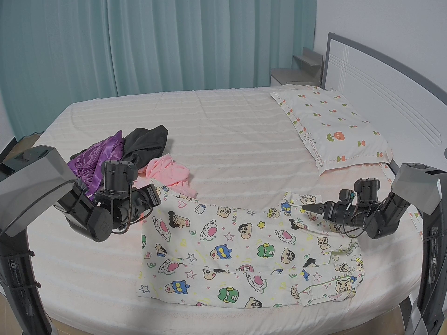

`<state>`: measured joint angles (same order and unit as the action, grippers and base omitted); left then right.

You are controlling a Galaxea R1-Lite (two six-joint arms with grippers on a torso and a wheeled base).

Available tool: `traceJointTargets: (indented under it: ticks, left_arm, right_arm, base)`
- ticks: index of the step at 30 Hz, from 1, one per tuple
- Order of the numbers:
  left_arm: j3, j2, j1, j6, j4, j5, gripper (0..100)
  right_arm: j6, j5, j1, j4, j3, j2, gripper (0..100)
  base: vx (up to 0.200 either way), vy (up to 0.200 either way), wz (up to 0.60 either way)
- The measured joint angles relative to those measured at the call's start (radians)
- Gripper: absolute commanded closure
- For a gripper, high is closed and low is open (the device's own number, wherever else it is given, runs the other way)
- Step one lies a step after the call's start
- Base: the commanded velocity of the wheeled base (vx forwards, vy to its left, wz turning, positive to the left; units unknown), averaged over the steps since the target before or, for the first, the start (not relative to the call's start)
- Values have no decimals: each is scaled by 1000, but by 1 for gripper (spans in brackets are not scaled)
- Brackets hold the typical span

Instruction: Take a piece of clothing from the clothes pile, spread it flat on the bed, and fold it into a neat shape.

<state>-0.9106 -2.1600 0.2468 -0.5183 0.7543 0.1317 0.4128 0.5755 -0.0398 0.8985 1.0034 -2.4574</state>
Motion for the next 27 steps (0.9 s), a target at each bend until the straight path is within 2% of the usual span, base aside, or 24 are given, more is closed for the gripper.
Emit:
traceJointTargets:
  ticks: [4,8,20,27]
  left_arm:
    - [8,0,0,1,-5,-1,100]
    - [21,5,2,1,-26,-4,100]
    - [30,45,9,4,-33,-7,100]
    - [59,111,17,13,-87,-56,100]
  right_arm:
    - [-1,0,0,-77,27,-1,100]
    - [-21,0,14,-83,29,2,100]
    - [-65,5,55,-53,-61,70,100]
    - [-86,53,69,14,-171,123,100]
  base:
    - [0,0,0]
    - [0,0,0]
    - [0,0,0]
    - [0,0,0]
